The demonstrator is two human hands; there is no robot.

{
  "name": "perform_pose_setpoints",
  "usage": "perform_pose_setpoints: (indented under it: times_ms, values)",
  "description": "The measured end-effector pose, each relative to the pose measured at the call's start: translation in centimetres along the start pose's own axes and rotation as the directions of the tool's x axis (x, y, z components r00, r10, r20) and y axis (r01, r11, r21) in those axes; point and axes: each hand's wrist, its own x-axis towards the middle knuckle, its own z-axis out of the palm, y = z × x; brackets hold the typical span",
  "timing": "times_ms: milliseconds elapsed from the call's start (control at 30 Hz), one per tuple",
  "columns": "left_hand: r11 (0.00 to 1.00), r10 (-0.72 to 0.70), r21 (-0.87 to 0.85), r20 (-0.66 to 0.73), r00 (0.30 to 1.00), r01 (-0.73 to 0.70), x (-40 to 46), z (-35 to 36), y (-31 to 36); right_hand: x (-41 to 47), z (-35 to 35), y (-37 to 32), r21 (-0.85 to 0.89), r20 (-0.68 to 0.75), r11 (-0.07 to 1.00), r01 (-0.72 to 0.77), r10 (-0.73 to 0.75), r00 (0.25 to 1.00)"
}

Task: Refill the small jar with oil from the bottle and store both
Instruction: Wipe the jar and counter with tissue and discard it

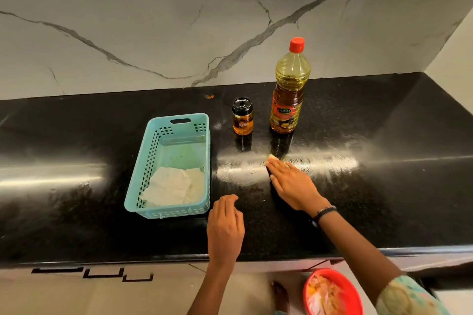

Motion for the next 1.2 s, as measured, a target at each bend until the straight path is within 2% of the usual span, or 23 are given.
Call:
perform_pose_setpoints:
  times_ms: [100,267,333,500,600,700,767,833,933,1100,1200]
  values:
    - [1.000,0.000,0.013,0.006,1.000,0.000,0.0,0.0,0.0,2.8,0.2,-1.7,0.017,0.009,0.998,-0.059,0.059,0.998]
    - [1.000,0.002,0.009,0.010,1.000,-0.002,0.0,-0.1,0.0,0.2,1.3,-4.3,0.055,0.005,0.992,0.115,-0.116,0.993]
    - [1.000,0.011,-0.003,0.009,1.000,-0.011,-0.1,0.0,-0.1,-2.3,1.3,-2.9,0.051,-0.011,0.991,0.124,-0.124,0.992]
    - [1.000,0.019,0.001,-0.002,1.000,-0.019,-0.1,0.1,-0.1,-2.0,-0.1,1.5,0.009,-0.034,0.992,-0.127,0.127,0.991]
    - [0.999,0.028,0.015,0.002,1.000,-0.028,-0.1,0.0,-0.1,1.1,-0.3,0.2,0.030,-0.020,0.982,-0.184,0.185,0.983]
    - [0.999,0.032,0.017,0.009,0.999,-0.032,0.0,0.0,0.1,1.6,0.4,-2.0,0.040,-0.010,0.995,-0.093,0.094,0.996]
    - [0.999,0.033,0.013,0.010,0.999,-0.033,0.0,0.0,0.1,-0.6,0.9,-2.7,0.049,-0.003,0.999,0.016,-0.016,1.000]
    - [0.999,0.034,0.006,0.007,0.999,-0.034,0.0,0.0,0.0,-3.5,1.4,-2.0,0.041,-0.008,0.998,0.051,-0.051,0.999]
    - [0.999,0.041,0.001,0.005,0.999,-0.041,-0.1,0.0,-0.1,-6.1,1.3,1.2,0.027,-0.070,0.997,-0.069,0.071,0.995]
    - [0.999,0.038,-0.001,0.007,0.999,-0.038,0.0,0.0,0.0,-2.8,0.0,3.0,0.029,-0.038,0.948,-0.316,0.316,0.948]
    - [0.999,0.040,0.003,0.008,0.999,-0.040,0.0,0.0,0.1,-0.9,0.1,1.2,0.090,0.013,0.956,-0.278,0.278,0.960]
